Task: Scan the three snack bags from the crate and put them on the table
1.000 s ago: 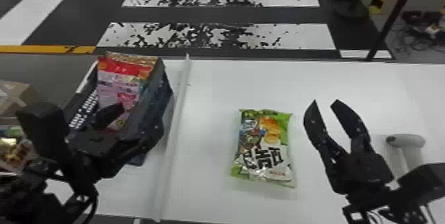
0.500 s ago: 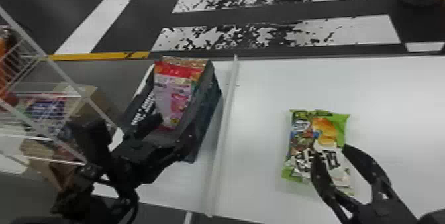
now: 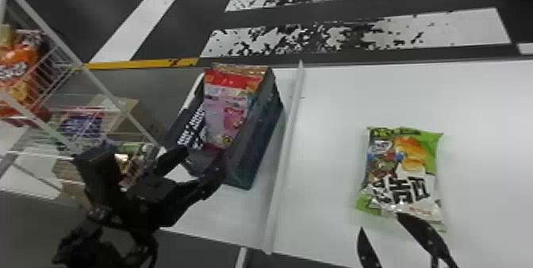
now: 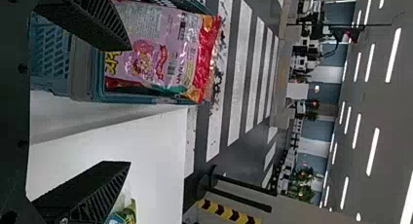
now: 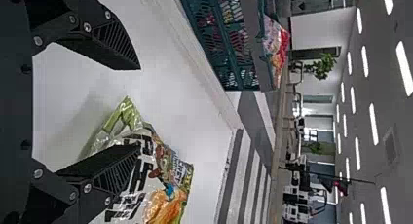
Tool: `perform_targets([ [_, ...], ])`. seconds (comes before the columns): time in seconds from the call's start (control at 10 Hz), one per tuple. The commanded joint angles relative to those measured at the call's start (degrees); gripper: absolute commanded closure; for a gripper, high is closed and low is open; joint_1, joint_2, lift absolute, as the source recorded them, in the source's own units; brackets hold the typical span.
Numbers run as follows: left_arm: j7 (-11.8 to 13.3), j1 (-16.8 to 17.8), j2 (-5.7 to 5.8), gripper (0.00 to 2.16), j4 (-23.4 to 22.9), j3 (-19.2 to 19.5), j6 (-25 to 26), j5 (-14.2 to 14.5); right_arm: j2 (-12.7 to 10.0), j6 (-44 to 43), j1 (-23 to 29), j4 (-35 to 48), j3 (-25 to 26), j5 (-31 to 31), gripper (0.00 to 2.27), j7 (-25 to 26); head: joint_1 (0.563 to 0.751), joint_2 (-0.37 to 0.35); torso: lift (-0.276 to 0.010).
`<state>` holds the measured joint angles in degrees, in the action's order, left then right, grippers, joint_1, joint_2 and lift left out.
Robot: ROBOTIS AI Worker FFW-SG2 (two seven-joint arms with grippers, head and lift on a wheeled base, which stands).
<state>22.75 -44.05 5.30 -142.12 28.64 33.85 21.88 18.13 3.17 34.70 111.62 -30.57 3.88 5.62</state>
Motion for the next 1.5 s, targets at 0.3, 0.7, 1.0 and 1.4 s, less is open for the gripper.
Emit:
perform_targets([
  [0.3,1.2,-0.6,-1.09,0.03,1.0,1.1,-1.4,1.2,0.9,7.5,-3.5,-1.1,-5.1,11.1,0.30,8.1,0.695,0.350,-0.094],
  [0.7,2.4,-0.3,-1.09,0.03,2.3,1.1,-3.0,2.1,0.9,18.9,-6.7,-1.1,-13.2,20.2,0.25,15.9,0.695,0.350,-0.094],
  [1.0,2.9,-0.3,-1.00,0.03,3.2,1.1,-3.8,2.4,-1.1,22.6,-10.4,-1.6,-15.7,19.8,0.24,16.0,0.695,0.350,-0.094],
  [1.4,3.2,0.3,-0.91,0.03,3.3,0.9,-4.0,2.6,-4.4,26.5,-15.9,-6.2,-17.0,19.1,0.24,15.9,0.695,0.350,-0.094],
])
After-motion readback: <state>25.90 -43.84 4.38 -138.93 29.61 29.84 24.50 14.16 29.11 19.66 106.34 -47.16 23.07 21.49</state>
